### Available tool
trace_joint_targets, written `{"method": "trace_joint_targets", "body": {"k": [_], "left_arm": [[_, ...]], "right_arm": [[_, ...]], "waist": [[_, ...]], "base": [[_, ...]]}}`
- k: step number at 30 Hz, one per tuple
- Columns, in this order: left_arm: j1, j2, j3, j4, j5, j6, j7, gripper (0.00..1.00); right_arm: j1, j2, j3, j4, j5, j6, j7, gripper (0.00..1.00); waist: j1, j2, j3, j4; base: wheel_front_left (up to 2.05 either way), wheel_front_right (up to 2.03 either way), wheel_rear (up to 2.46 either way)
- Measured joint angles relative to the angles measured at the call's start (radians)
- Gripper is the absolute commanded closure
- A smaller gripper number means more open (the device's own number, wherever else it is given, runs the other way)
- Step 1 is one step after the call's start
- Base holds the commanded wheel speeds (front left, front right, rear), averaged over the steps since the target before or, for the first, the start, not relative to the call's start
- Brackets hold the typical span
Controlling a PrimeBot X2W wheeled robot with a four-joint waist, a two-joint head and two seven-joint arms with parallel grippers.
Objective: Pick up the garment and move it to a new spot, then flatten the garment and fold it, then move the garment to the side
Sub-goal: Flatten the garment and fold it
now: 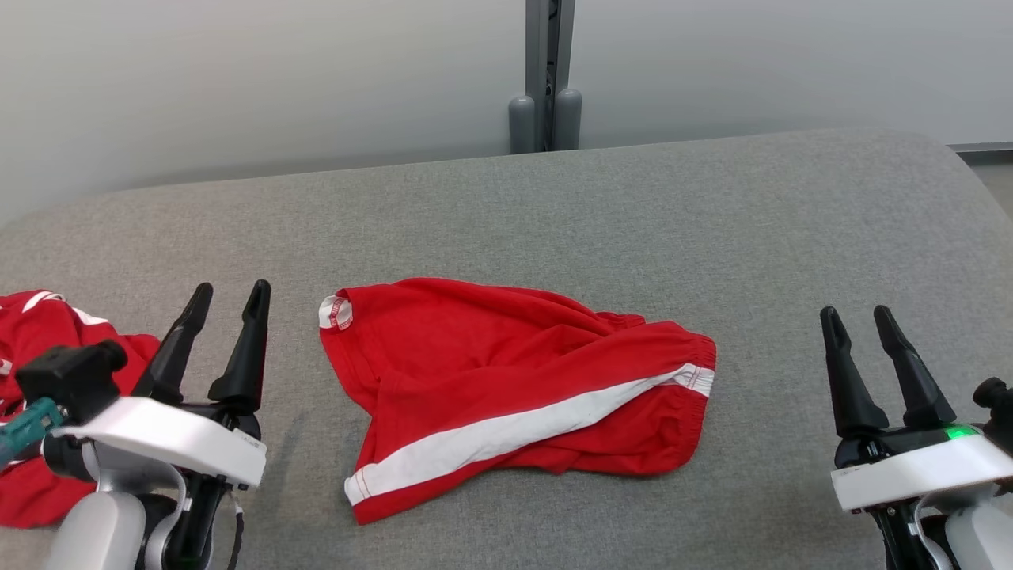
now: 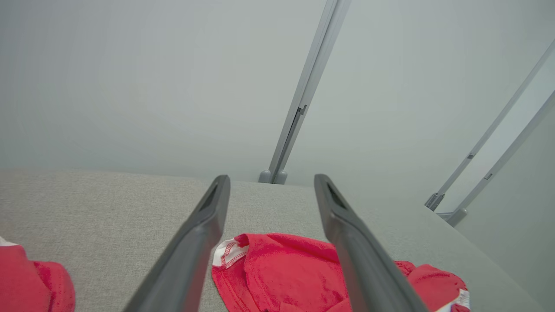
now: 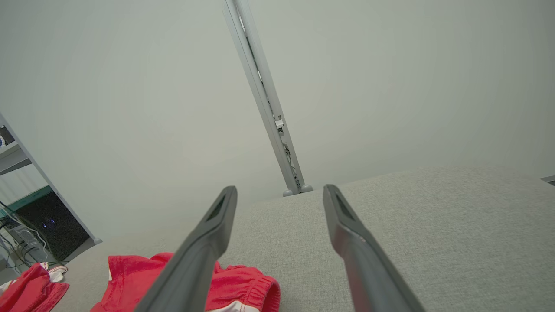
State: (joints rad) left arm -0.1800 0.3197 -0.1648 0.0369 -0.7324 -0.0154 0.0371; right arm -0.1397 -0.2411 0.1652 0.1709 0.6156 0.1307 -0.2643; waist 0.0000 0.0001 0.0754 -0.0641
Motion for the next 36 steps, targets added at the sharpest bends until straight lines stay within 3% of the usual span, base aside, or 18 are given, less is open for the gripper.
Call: {"method": "trace_joint_targets", "body": {"k": [6, 15, 23, 36], "left_arm": [[0.052, -0.045, 0.002, 0.007, 0.155, 0.071, -0.240, 0.00], [0.115, -0.136, 0.022, 0.019, 0.331, 0.156, -0.297, 0.00], [0.182, -0.227, 0.084, -0.009, 0.446, 0.139, -0.299, 0.00], [0.194, -0.262, 0.132, 0.001, 0.521, 0.100, -0.299, 0.00]], "right_arm": [[0.018, 0.025, -0.081, -0.070, -0.118, 0.000, 0.000, 0.00], [0.051, 0.059, -0.113, -0.079, -0.267, 0.000, 0.000, 0.00], [0.088, 0.102, -0.109, -0.050, -0.330, 0.000, 0.000, 0.00], [0.069, 0.082, -0.141, -0.047, -0.362, 0.000, 0.000, 0.00]], "waist": [[0.0000, 0.0000, 0.004, 0.022], [0.0000, 0.0000, 0.012, 0.053], [0.0000, 0.0000, 0.000, 0.064], [0.0000, 0.0000, -0.025, 0.052]], "base": [[0.00, 0.00, 0.00], [0.00, 0.00, 0.00], [0.00, 0.00, 0.00], [0.00, 0.00, 0.00]]}}
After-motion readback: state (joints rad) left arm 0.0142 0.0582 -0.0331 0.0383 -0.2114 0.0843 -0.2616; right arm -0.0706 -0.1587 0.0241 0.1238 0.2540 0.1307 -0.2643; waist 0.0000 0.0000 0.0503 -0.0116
